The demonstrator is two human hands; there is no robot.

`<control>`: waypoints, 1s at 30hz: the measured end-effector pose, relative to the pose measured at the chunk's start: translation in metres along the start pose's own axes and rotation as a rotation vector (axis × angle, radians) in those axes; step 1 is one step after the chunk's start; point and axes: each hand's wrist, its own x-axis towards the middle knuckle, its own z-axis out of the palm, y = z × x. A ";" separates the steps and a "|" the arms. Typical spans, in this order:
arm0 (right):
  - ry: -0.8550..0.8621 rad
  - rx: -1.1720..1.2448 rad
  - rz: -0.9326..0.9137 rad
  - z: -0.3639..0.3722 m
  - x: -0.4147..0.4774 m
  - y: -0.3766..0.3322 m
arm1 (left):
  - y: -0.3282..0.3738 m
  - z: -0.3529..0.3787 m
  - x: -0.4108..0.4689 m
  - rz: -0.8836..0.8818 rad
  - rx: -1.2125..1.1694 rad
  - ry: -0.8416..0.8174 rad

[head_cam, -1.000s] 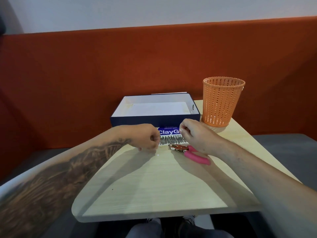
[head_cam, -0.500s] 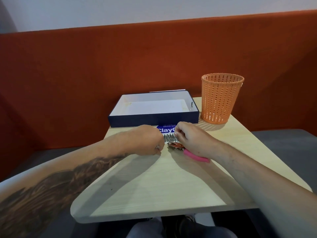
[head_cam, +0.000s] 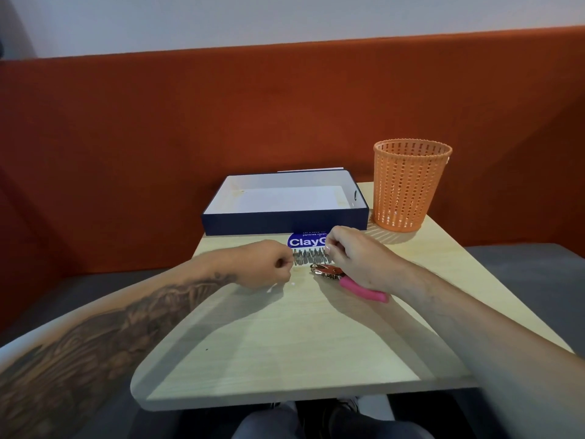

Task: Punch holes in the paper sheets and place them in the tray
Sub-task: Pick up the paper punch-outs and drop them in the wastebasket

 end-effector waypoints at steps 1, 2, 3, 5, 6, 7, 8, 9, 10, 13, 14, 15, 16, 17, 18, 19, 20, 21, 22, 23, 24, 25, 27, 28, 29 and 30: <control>0.001 0.000 -0.001 0.000 0.000 0.000 | 0.001 -0.001 0.000 0.006 -0.026 0.000; 0.002 0.001 -0.005 0.001 0.001 0.000 | 0.002 -0.001 0.000 0.015 -0.045 -0.002; 0.003 0.002 -0.008 0.002 0.001 0.000 | 0.003 -0.002 0.001 0.021 -0.053 -0.003; 0.007 -0.001 -0.008 0.004 0.002 0.000 | 0.004 -0.003 0.003 0.032 -0.034 -0.007; 0.009 -0.006 -0.008 0.004 0.002 0.000 | 0.004 -0.003 0.004 0.032 -0.014 -0.012; 0.012 -0.009 -0.009 0.005 0.002 0.001 | 0.005 -0.004 0.005 0.029 0.012 -0.019; 0.014 -0.011 -0.012 0.005 0.002 0.001 | 0.007 -0.005 0.006 0.027 0.047 -0.025; 0.016 -0.012 -0.015 0.005 0.001 0.002 | 0.008 -0.005 0.007 0.029 0.086 -0.029; 0.016 -0.013 -0.018 0.005 0.001 0.003 | 0.010 -0.006 0.008 0.032 0.122 -0.031; 0.020 -0.008 -0.020 0.007 0.001 0.002 | 0.015 -0.006 0.008 0.057 0.260 -0.023; 0.021 -0.005 -0.019 0.008 0.002 0.002 | 0.016 -0.005 0.008 0.078 0.323 -0.016; 0.019 -0.001 -0.015 0.008 0.002 0.001 | 0.017 -0.003 0.008 0.097 0.384 -0.007; 0.016 0.002 -0.009 0.009 0.002 0.001 | 0.018 -0.001 0.008 0.110 0.438 -0.002; 0.014 0.004 -0.005 0.010 0.002 0.000 | 0.020 0.001 0.008 0.114 0.480 -0.005; 0.012 0.005 -0.005 0.010 0.002 0.000 | 0.020 0.004 0.008 0.112 0.500 -0.012; 0.012 0.007 -0.006 0.011 0.002 0.000 | 0.021 0.007 0.008 0.106 0.494 -0.024; 0.015 0.010 -0.008 0.011 0.002 -0.001 | 0.020 0.009 0.009 0.096 0.473 -0.039; 0.020 0.014 -0.009 0.011 0.002 -0.001 | 0.018 0.010 0.009 0.090 0.439 -0.047; 0.023 0.021 -0.009 0.010 0.002 -0.001 | 0.014 0.010 0.009 0.086 0.391 -0.045; 0.025 0.025 -0.010 0.009 0.002 -0.001 | 0.010 0.008 0.008 0.081 0.320 -0.030; 0.026 0.027 -0.011 0.008 0.002 0.000 | 0.006 0.005 0.008 0.069 0.229 -0.009; 0.027 0.027 -0.015 0.005 0.002 0.002 | 0.004 0.001 0.007 0.056 0.133 0.011; 0.028 0.033 -0.016 0.002 0.003 0.007 | 0.004 -0.007 0.005 0.038 0.011 0.053; 0.027 0.040 -0.010 0.000 0.003 0.011 | 0.005 -0.010 0.005 0.034 -0.017 0.073; 0.030 0.046 -0.007 -0.002 0.004 0.013 | 0.006 -0.014 0.005 0.030 -0.037 0.085; 0.037 0.045 -0.007 -0.004 0.005 0.015 | 0.008 -0.017 0.006 0.028 -0.060 0.097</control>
